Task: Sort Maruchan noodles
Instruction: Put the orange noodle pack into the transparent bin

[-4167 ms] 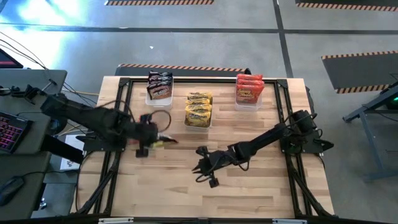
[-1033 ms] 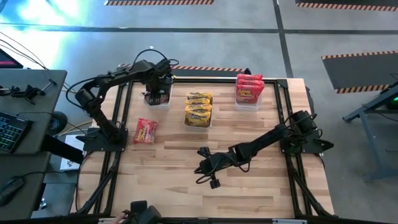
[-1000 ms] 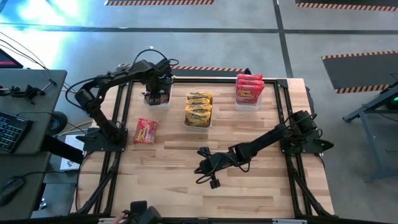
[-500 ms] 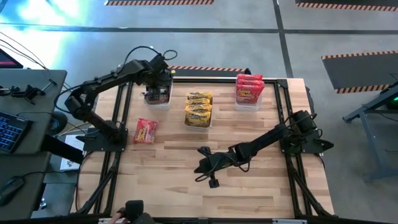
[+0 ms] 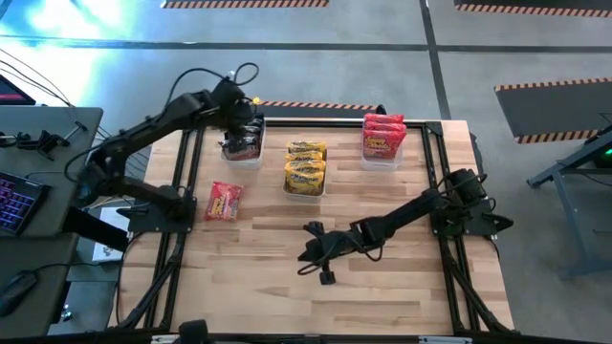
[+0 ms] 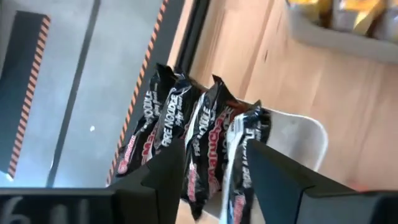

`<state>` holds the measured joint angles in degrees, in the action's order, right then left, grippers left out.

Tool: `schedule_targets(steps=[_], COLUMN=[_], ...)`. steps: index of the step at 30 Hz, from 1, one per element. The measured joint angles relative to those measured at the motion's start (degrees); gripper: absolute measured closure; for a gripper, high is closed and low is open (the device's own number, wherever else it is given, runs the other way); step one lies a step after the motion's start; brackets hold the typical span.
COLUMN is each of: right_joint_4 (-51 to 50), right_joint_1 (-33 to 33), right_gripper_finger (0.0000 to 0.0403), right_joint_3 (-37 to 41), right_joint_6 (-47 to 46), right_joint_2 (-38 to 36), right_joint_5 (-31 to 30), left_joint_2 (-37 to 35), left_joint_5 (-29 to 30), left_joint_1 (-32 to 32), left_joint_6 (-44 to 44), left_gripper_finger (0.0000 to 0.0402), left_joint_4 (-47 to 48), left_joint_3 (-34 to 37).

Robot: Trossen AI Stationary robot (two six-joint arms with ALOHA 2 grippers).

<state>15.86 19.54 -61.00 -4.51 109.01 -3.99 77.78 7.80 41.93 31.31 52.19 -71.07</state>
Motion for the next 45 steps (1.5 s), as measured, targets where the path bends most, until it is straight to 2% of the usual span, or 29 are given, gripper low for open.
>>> schedule_targets(steps=[5,11,19,23,28,34,40,45], right_joint_4=[0.05,0.51,1.16,1.16,0.86,0.36,0.06,-0.18], right_joint_1=[0.83,1.88,2.29,2.24,2.26,2.26,2.26,2.33], right_gripper_finger=[0.0402,0.0402,0.0402,0.0402,0.0402,0.0402,0.0402,0.0402], right_joint_3=[-0.01,-0.01,-0.01,0.01,0.01,0.01,0.01,0.01], right_joint_6=[2.0,3.46,4.7,4.54,4.38,4.35,4.35,2.55], right_joint_2=[0.0,0.0,0.0,0.0,0.0,0.0,0.0,0.0], right_joint_5=[-3.03,-5.88,-7.14,-7.19,-7.34,-7.32,-7.27,-7.07], left_joint_2=[-6.85,-15.92,-23.63,-24.63,-23.16,-18.17,-8.3,0.74], left_joint_5=[-0.15,-0.16,0.31,3.61,10.12,8.64,15.32,16.12], left_joint_1=[-3.9,-11.88,-27.62,-37.38,-48.86,-59.14,-65.29,-65.85], left_joint_6=[-4.46,-13.29,-27.57,-35.16,-45.95,-60.78,-61.69,-62.85], left_gripper_finger=[0.027,0.0307,0.035,0.0366,0.0377,0.0366,0.0313,0.0253], left_joint_4=[-0.82,-5.6,-5.53,-5.01,-0.02,3.39,3.51,3.68], left_joint_3=[3.05,10.37,19.85,22.86,24.76,27.48,27.5,27.5])
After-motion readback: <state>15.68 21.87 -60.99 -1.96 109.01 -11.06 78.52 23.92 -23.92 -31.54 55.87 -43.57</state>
